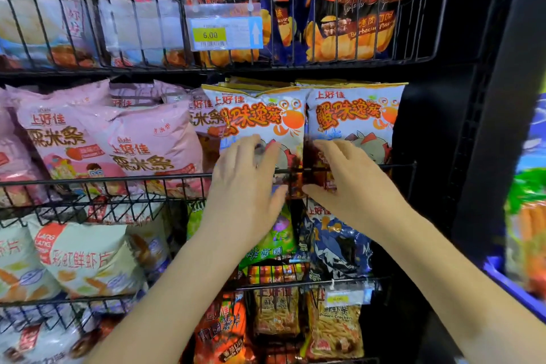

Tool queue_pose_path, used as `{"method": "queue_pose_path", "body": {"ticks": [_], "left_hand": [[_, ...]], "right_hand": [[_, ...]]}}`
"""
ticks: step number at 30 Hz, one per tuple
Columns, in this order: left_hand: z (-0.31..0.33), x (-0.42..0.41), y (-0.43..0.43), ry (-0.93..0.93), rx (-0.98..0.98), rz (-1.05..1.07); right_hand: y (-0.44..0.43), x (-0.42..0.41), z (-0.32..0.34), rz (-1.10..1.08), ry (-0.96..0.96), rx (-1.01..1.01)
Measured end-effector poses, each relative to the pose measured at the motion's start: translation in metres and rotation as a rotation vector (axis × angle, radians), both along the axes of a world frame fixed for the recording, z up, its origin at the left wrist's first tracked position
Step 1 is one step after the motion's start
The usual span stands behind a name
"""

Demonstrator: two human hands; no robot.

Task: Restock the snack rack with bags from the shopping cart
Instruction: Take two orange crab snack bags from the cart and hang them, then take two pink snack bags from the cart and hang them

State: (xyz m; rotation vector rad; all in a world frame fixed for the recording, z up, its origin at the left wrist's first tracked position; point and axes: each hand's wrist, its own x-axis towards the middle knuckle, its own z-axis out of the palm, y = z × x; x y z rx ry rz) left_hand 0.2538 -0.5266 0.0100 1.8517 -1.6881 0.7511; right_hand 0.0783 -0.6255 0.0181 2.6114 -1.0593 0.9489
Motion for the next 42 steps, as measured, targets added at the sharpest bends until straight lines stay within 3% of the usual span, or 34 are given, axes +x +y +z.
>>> {"method": "queue_pose_path", "body": {"ticks": [5, 18, 24, 33, 42], "left_hand": [[-0.021, -0.04, -0.012, -0.089, 0.033, -0.148], [-0.095, -0.214, -0.011, -0.123, 0.363, -0.779], [-0.111, -0.329, 0.018, -0.162, 0.417, -1.075], [-0.135, -0.526, 0.053, -0.278, 0.486, -1.285], [-0.152, -0.688, 0.061, -0.34, 0.558, -1.301]], "right_hand": [[0.024, -0.051, -0.034, -0.161, 0.046, -0.123], [0.165, -0.226, -0.12, -0.833, 0.005, 0.275], [0.241, -0.315, -0.137, -1.063, -0.106, 0.304], [0.323, -0.475, -0.16, -1.294, -0.241, 0.352], [0.346, -0.63, -0.178, -1.337, -0.326, 0.43]]}}
